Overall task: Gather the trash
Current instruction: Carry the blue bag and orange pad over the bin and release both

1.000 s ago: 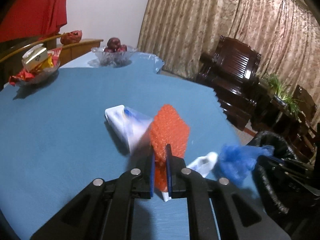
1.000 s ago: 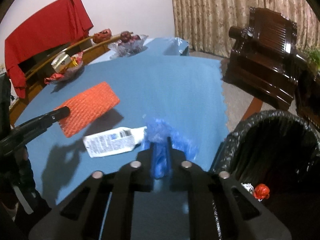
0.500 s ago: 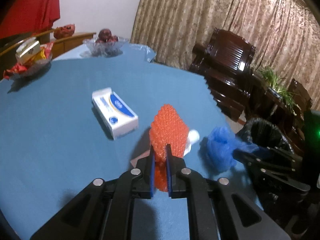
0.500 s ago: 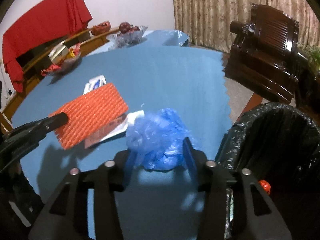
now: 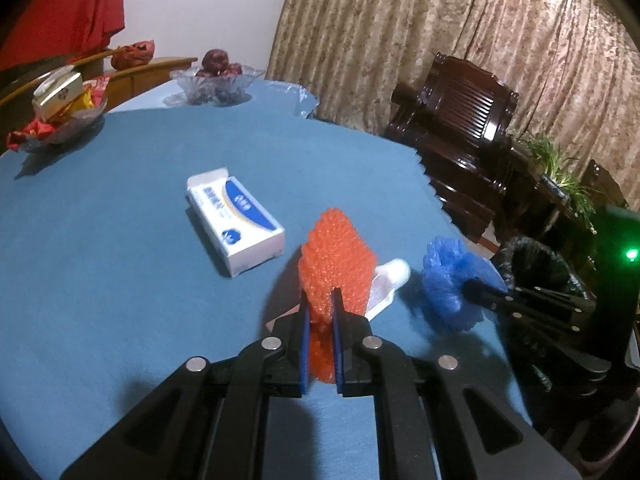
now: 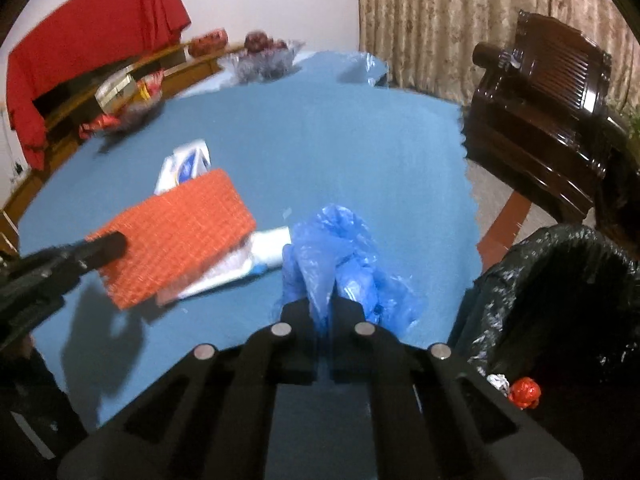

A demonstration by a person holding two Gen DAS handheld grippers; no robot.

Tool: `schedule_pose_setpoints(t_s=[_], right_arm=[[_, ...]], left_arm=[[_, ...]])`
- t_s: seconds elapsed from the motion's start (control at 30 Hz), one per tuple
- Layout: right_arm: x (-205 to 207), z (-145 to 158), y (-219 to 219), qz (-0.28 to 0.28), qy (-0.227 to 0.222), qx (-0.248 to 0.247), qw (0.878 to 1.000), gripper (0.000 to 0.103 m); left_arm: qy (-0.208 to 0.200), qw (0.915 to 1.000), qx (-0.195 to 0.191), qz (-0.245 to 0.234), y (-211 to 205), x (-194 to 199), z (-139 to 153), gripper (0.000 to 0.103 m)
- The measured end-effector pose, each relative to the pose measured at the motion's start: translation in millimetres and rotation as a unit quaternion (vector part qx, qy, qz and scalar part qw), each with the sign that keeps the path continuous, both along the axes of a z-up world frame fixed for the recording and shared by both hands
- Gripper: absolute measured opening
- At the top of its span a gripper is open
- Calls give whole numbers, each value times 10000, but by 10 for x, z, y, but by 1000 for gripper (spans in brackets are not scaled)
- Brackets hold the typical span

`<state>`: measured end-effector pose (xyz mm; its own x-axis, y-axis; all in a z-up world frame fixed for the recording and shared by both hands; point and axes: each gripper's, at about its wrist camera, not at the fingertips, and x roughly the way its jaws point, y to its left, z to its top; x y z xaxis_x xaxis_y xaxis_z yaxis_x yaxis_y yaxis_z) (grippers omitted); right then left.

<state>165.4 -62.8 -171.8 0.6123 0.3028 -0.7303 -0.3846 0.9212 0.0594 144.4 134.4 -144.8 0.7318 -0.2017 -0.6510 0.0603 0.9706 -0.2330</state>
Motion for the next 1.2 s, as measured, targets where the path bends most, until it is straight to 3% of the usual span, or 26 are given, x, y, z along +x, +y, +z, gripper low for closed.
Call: schedule_pose_setpoints(t_s=[0.27, 0.53, 0.7, 0.97, 1.1, 1.17, 1.2], right_arm=[[-204, 452, -242, -97, -509, 411, 9978, 2], [-410, 880, -721, -615, -913, 448, 9929, 3], [-533, 960, -1138, -1129, -973, 299, 9884, 3], [-726, 842, -1879, -1938, -783, 55, 9779, 3], [-778, 722, -2201, -2281, -597, -89, 9718, 11], [-803, 669, -2306, -2414, -513, -166, 9689, 35], [-819, 641, -2355, -2486, -497, -190, 9672, 51]], left_arm=[[-324, 9993, -7, -186, -224, -33, 332, 9], [-650, 9952, -42, -730, -809, -39, 623, 9], [-708, 9899, -77, -1223, -1301, -16, 676, 9], [-604, 9795, -166, -1915, -2053, 52, 622, 9], [-443, 9734, -258, -2232, -2380, 110, 543, 13], [-308, 9709, -368, -2346, -2463, 139, 507, 39], [-275, 9705, -409, -2362, -2486, 142, 489, 46]])
